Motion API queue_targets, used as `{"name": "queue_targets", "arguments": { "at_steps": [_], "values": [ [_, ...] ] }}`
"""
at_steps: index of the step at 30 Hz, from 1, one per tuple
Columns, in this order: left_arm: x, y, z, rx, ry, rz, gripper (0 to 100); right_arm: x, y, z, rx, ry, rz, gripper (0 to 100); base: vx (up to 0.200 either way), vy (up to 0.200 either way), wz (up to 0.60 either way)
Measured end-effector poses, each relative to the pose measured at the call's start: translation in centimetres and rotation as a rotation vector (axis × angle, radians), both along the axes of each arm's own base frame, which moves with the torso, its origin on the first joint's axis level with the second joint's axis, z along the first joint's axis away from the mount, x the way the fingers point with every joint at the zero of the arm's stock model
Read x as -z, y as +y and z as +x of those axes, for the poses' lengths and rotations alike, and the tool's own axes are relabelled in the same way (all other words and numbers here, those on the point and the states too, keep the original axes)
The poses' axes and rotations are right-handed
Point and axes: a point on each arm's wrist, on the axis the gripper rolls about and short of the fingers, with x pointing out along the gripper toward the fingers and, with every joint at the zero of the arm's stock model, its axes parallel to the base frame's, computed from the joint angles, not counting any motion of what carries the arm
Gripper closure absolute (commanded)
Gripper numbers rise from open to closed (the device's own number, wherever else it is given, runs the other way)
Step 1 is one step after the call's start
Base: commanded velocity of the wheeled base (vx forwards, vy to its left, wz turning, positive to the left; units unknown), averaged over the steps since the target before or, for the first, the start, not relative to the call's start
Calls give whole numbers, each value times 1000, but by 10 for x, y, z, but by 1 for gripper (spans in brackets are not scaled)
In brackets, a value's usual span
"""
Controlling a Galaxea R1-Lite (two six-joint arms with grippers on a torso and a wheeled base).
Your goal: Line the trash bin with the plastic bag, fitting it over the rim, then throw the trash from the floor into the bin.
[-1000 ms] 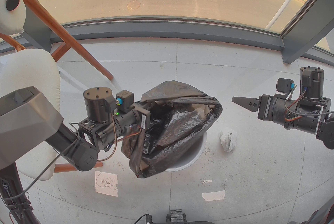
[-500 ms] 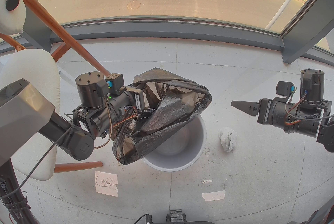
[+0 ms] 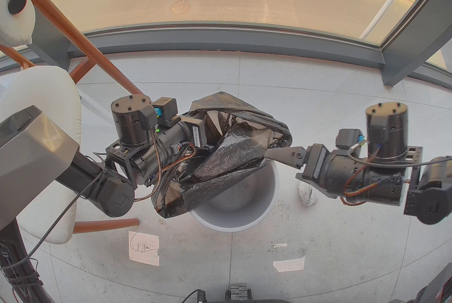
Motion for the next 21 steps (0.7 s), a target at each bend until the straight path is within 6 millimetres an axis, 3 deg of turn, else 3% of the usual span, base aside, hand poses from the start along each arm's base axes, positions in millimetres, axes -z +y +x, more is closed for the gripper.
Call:
{"name": "queue_targets", "arguments": {
  "at_steps": [8,21],
  "values": [
    [-2,2,2,-7,-7,-3,100,24,34,29,23,46,-45,0,0,0,0],
    [-5,1,4,-8,-21,-9,100,59,70,70,43,65,-76,0,0,0,0]
  ]
}}
